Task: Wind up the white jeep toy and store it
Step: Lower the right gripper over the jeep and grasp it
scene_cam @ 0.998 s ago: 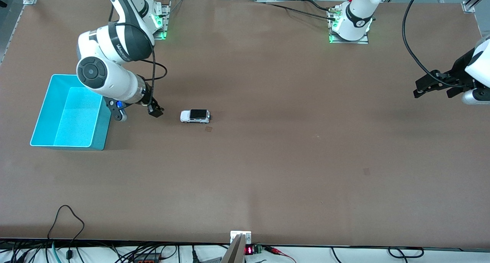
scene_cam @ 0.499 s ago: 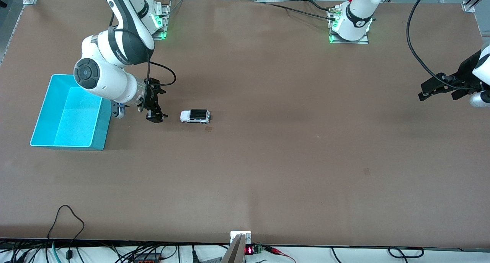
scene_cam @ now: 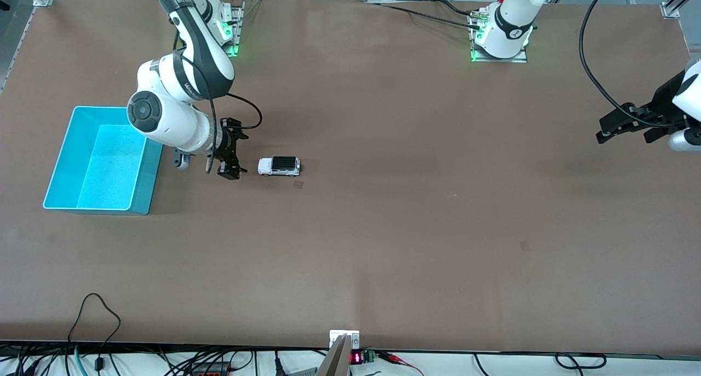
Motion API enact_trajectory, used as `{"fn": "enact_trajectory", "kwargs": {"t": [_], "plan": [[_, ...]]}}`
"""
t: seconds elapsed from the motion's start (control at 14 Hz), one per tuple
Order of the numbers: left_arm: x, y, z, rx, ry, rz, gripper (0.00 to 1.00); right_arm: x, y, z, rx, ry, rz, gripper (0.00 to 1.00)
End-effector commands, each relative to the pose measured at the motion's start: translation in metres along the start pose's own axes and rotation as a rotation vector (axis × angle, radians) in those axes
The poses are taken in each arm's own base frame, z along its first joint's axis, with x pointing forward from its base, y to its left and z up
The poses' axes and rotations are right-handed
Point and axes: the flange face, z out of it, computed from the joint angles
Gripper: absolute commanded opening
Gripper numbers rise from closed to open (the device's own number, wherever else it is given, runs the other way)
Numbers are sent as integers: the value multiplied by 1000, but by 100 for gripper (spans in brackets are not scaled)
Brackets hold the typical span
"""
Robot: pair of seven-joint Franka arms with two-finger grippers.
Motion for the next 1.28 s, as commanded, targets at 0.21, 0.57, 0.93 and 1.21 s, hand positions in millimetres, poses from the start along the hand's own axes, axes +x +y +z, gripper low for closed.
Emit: {"fn": "enact_trajectory", "kwargs": {"t": [0.21, 0.57, 0.93, 1.21], "plan": [[-13, 3, -2, -2, 3, 16, 100, -30, 5, 30, -7, 14, -56, 100], [-13, 3, -3, -4, 4, 14, 100, -43, 2, 54, -2, 26, -71, 100], [-12, 2, -2, -2, 6, 14, 100, -49, -3, 79, 14, 27, -68, 100], [-13, 3, -3, -2, 8, 16, 100, -59, 0, 99, 19, 34, -85, 100]]}}
